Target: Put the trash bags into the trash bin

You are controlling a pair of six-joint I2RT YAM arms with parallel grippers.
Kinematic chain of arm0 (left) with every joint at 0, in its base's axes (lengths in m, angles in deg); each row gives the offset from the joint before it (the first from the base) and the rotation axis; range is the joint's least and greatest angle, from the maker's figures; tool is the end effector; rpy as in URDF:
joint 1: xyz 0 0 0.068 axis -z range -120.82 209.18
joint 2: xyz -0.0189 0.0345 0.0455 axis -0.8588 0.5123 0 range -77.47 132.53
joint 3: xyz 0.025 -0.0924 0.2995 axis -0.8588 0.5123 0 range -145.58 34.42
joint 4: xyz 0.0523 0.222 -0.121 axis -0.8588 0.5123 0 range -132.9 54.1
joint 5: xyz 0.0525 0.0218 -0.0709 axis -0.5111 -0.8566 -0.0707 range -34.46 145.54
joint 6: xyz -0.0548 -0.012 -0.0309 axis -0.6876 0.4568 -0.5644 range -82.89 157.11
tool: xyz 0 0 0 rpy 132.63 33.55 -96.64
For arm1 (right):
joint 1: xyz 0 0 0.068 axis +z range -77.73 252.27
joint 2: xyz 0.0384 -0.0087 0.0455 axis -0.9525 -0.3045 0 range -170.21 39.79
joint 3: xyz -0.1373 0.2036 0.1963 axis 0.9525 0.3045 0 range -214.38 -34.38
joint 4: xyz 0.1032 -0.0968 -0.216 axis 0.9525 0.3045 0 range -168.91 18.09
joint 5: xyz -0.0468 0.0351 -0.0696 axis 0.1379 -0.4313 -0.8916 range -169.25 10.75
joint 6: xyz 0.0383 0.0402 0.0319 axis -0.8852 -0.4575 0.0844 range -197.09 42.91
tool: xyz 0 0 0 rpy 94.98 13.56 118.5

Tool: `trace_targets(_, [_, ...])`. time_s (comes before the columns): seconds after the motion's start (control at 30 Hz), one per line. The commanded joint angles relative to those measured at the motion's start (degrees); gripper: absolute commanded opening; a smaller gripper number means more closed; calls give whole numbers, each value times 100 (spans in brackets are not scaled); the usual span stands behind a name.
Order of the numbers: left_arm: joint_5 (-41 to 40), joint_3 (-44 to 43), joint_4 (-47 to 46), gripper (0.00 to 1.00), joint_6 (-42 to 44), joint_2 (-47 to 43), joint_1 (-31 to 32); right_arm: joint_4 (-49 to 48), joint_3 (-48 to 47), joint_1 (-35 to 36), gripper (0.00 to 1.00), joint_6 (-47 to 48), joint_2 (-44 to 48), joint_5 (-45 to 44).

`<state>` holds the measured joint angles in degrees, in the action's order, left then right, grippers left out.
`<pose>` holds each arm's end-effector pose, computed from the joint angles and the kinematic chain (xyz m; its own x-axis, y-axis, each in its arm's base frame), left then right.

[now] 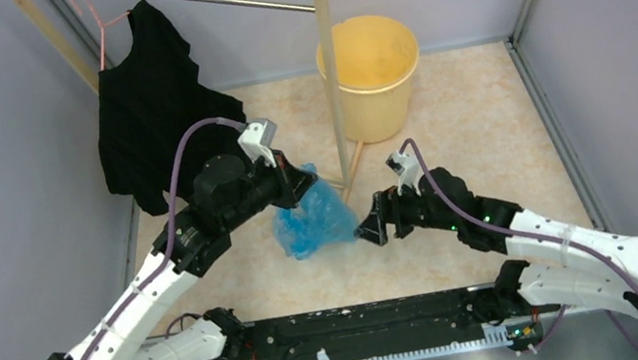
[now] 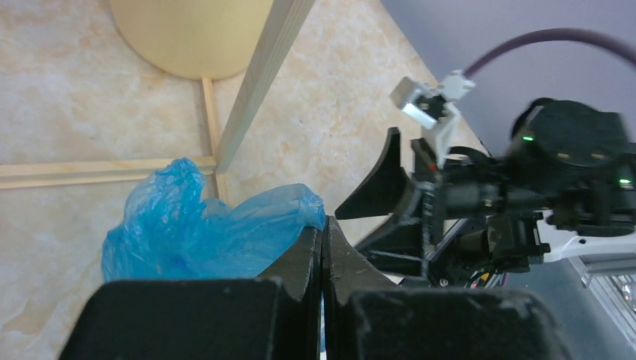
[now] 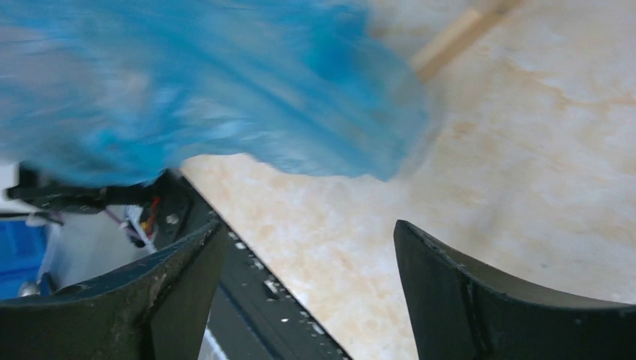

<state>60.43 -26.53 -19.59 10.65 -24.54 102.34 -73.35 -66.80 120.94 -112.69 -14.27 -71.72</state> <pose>0.1319 -0.1295 0.4189 -0.5025 -0.1373 -0.8536 0.5782 0.6806 -0.4499 0.1246 0.1516 0.2722 -0.7236 0.0511 -0.6884 -0.4923 0.6609 0.5665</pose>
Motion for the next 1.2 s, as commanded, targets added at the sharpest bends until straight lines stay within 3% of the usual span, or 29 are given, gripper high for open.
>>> trace_targets(0.0, [322, 5, -507, 0, -5, 135, 0, -575, -386, 510, 85, 97, 423, -118])
trace_targets(0.2, [315, 29, -429, 0, -53, 128, 0, -1935, -697, 994, 80, 72, -423, 231])
trace_targets(0.4, [380, 111, -456, 0, -149, 25, 0, -1930, -1288, 1150, 66, 315, -1046, -186])
trace_targets(0.6, [355, 122, -419, 0, -70, 44, 0, -1727, -1724, 1431, 64, 551, -1500, -675])
trace_targets(0.7, [349, 92, -402, 0, -16, 53, 0, -1826, -1630, 1444, 47, 426, -1505, -996])
trace_targets(0.8, [214, 77, -310, 0, 21, 30, 0, -1662, -1492, 1437, 1, 222, -1337, -1567])
trace_targets(0.83, [85, 68, -238, 2, 38, 0, 0, -1337, -1471, 1427, 0, 84, -1226, -1974])
trace_targets(0.9, [-292, 49, -28, 24, 92, -47, 0, -1072, -1206, 1304, 0, 32, -839, -2271])
trace_targets(0.97, [-435, 88, 137, 62, 150, -128, -5, -982, -772, 818, 0, -116, -346, -1824])
trace_targets(1.07, [-570, 201, 256, 93, 185, -178, -8, -871, 21, 137, 0, -378, 216, -816])
trace_targets(1.17, [-658, 361, 337, 98, 161, -171, -7, -408, 532, -46, 0, -461, 835, -681])
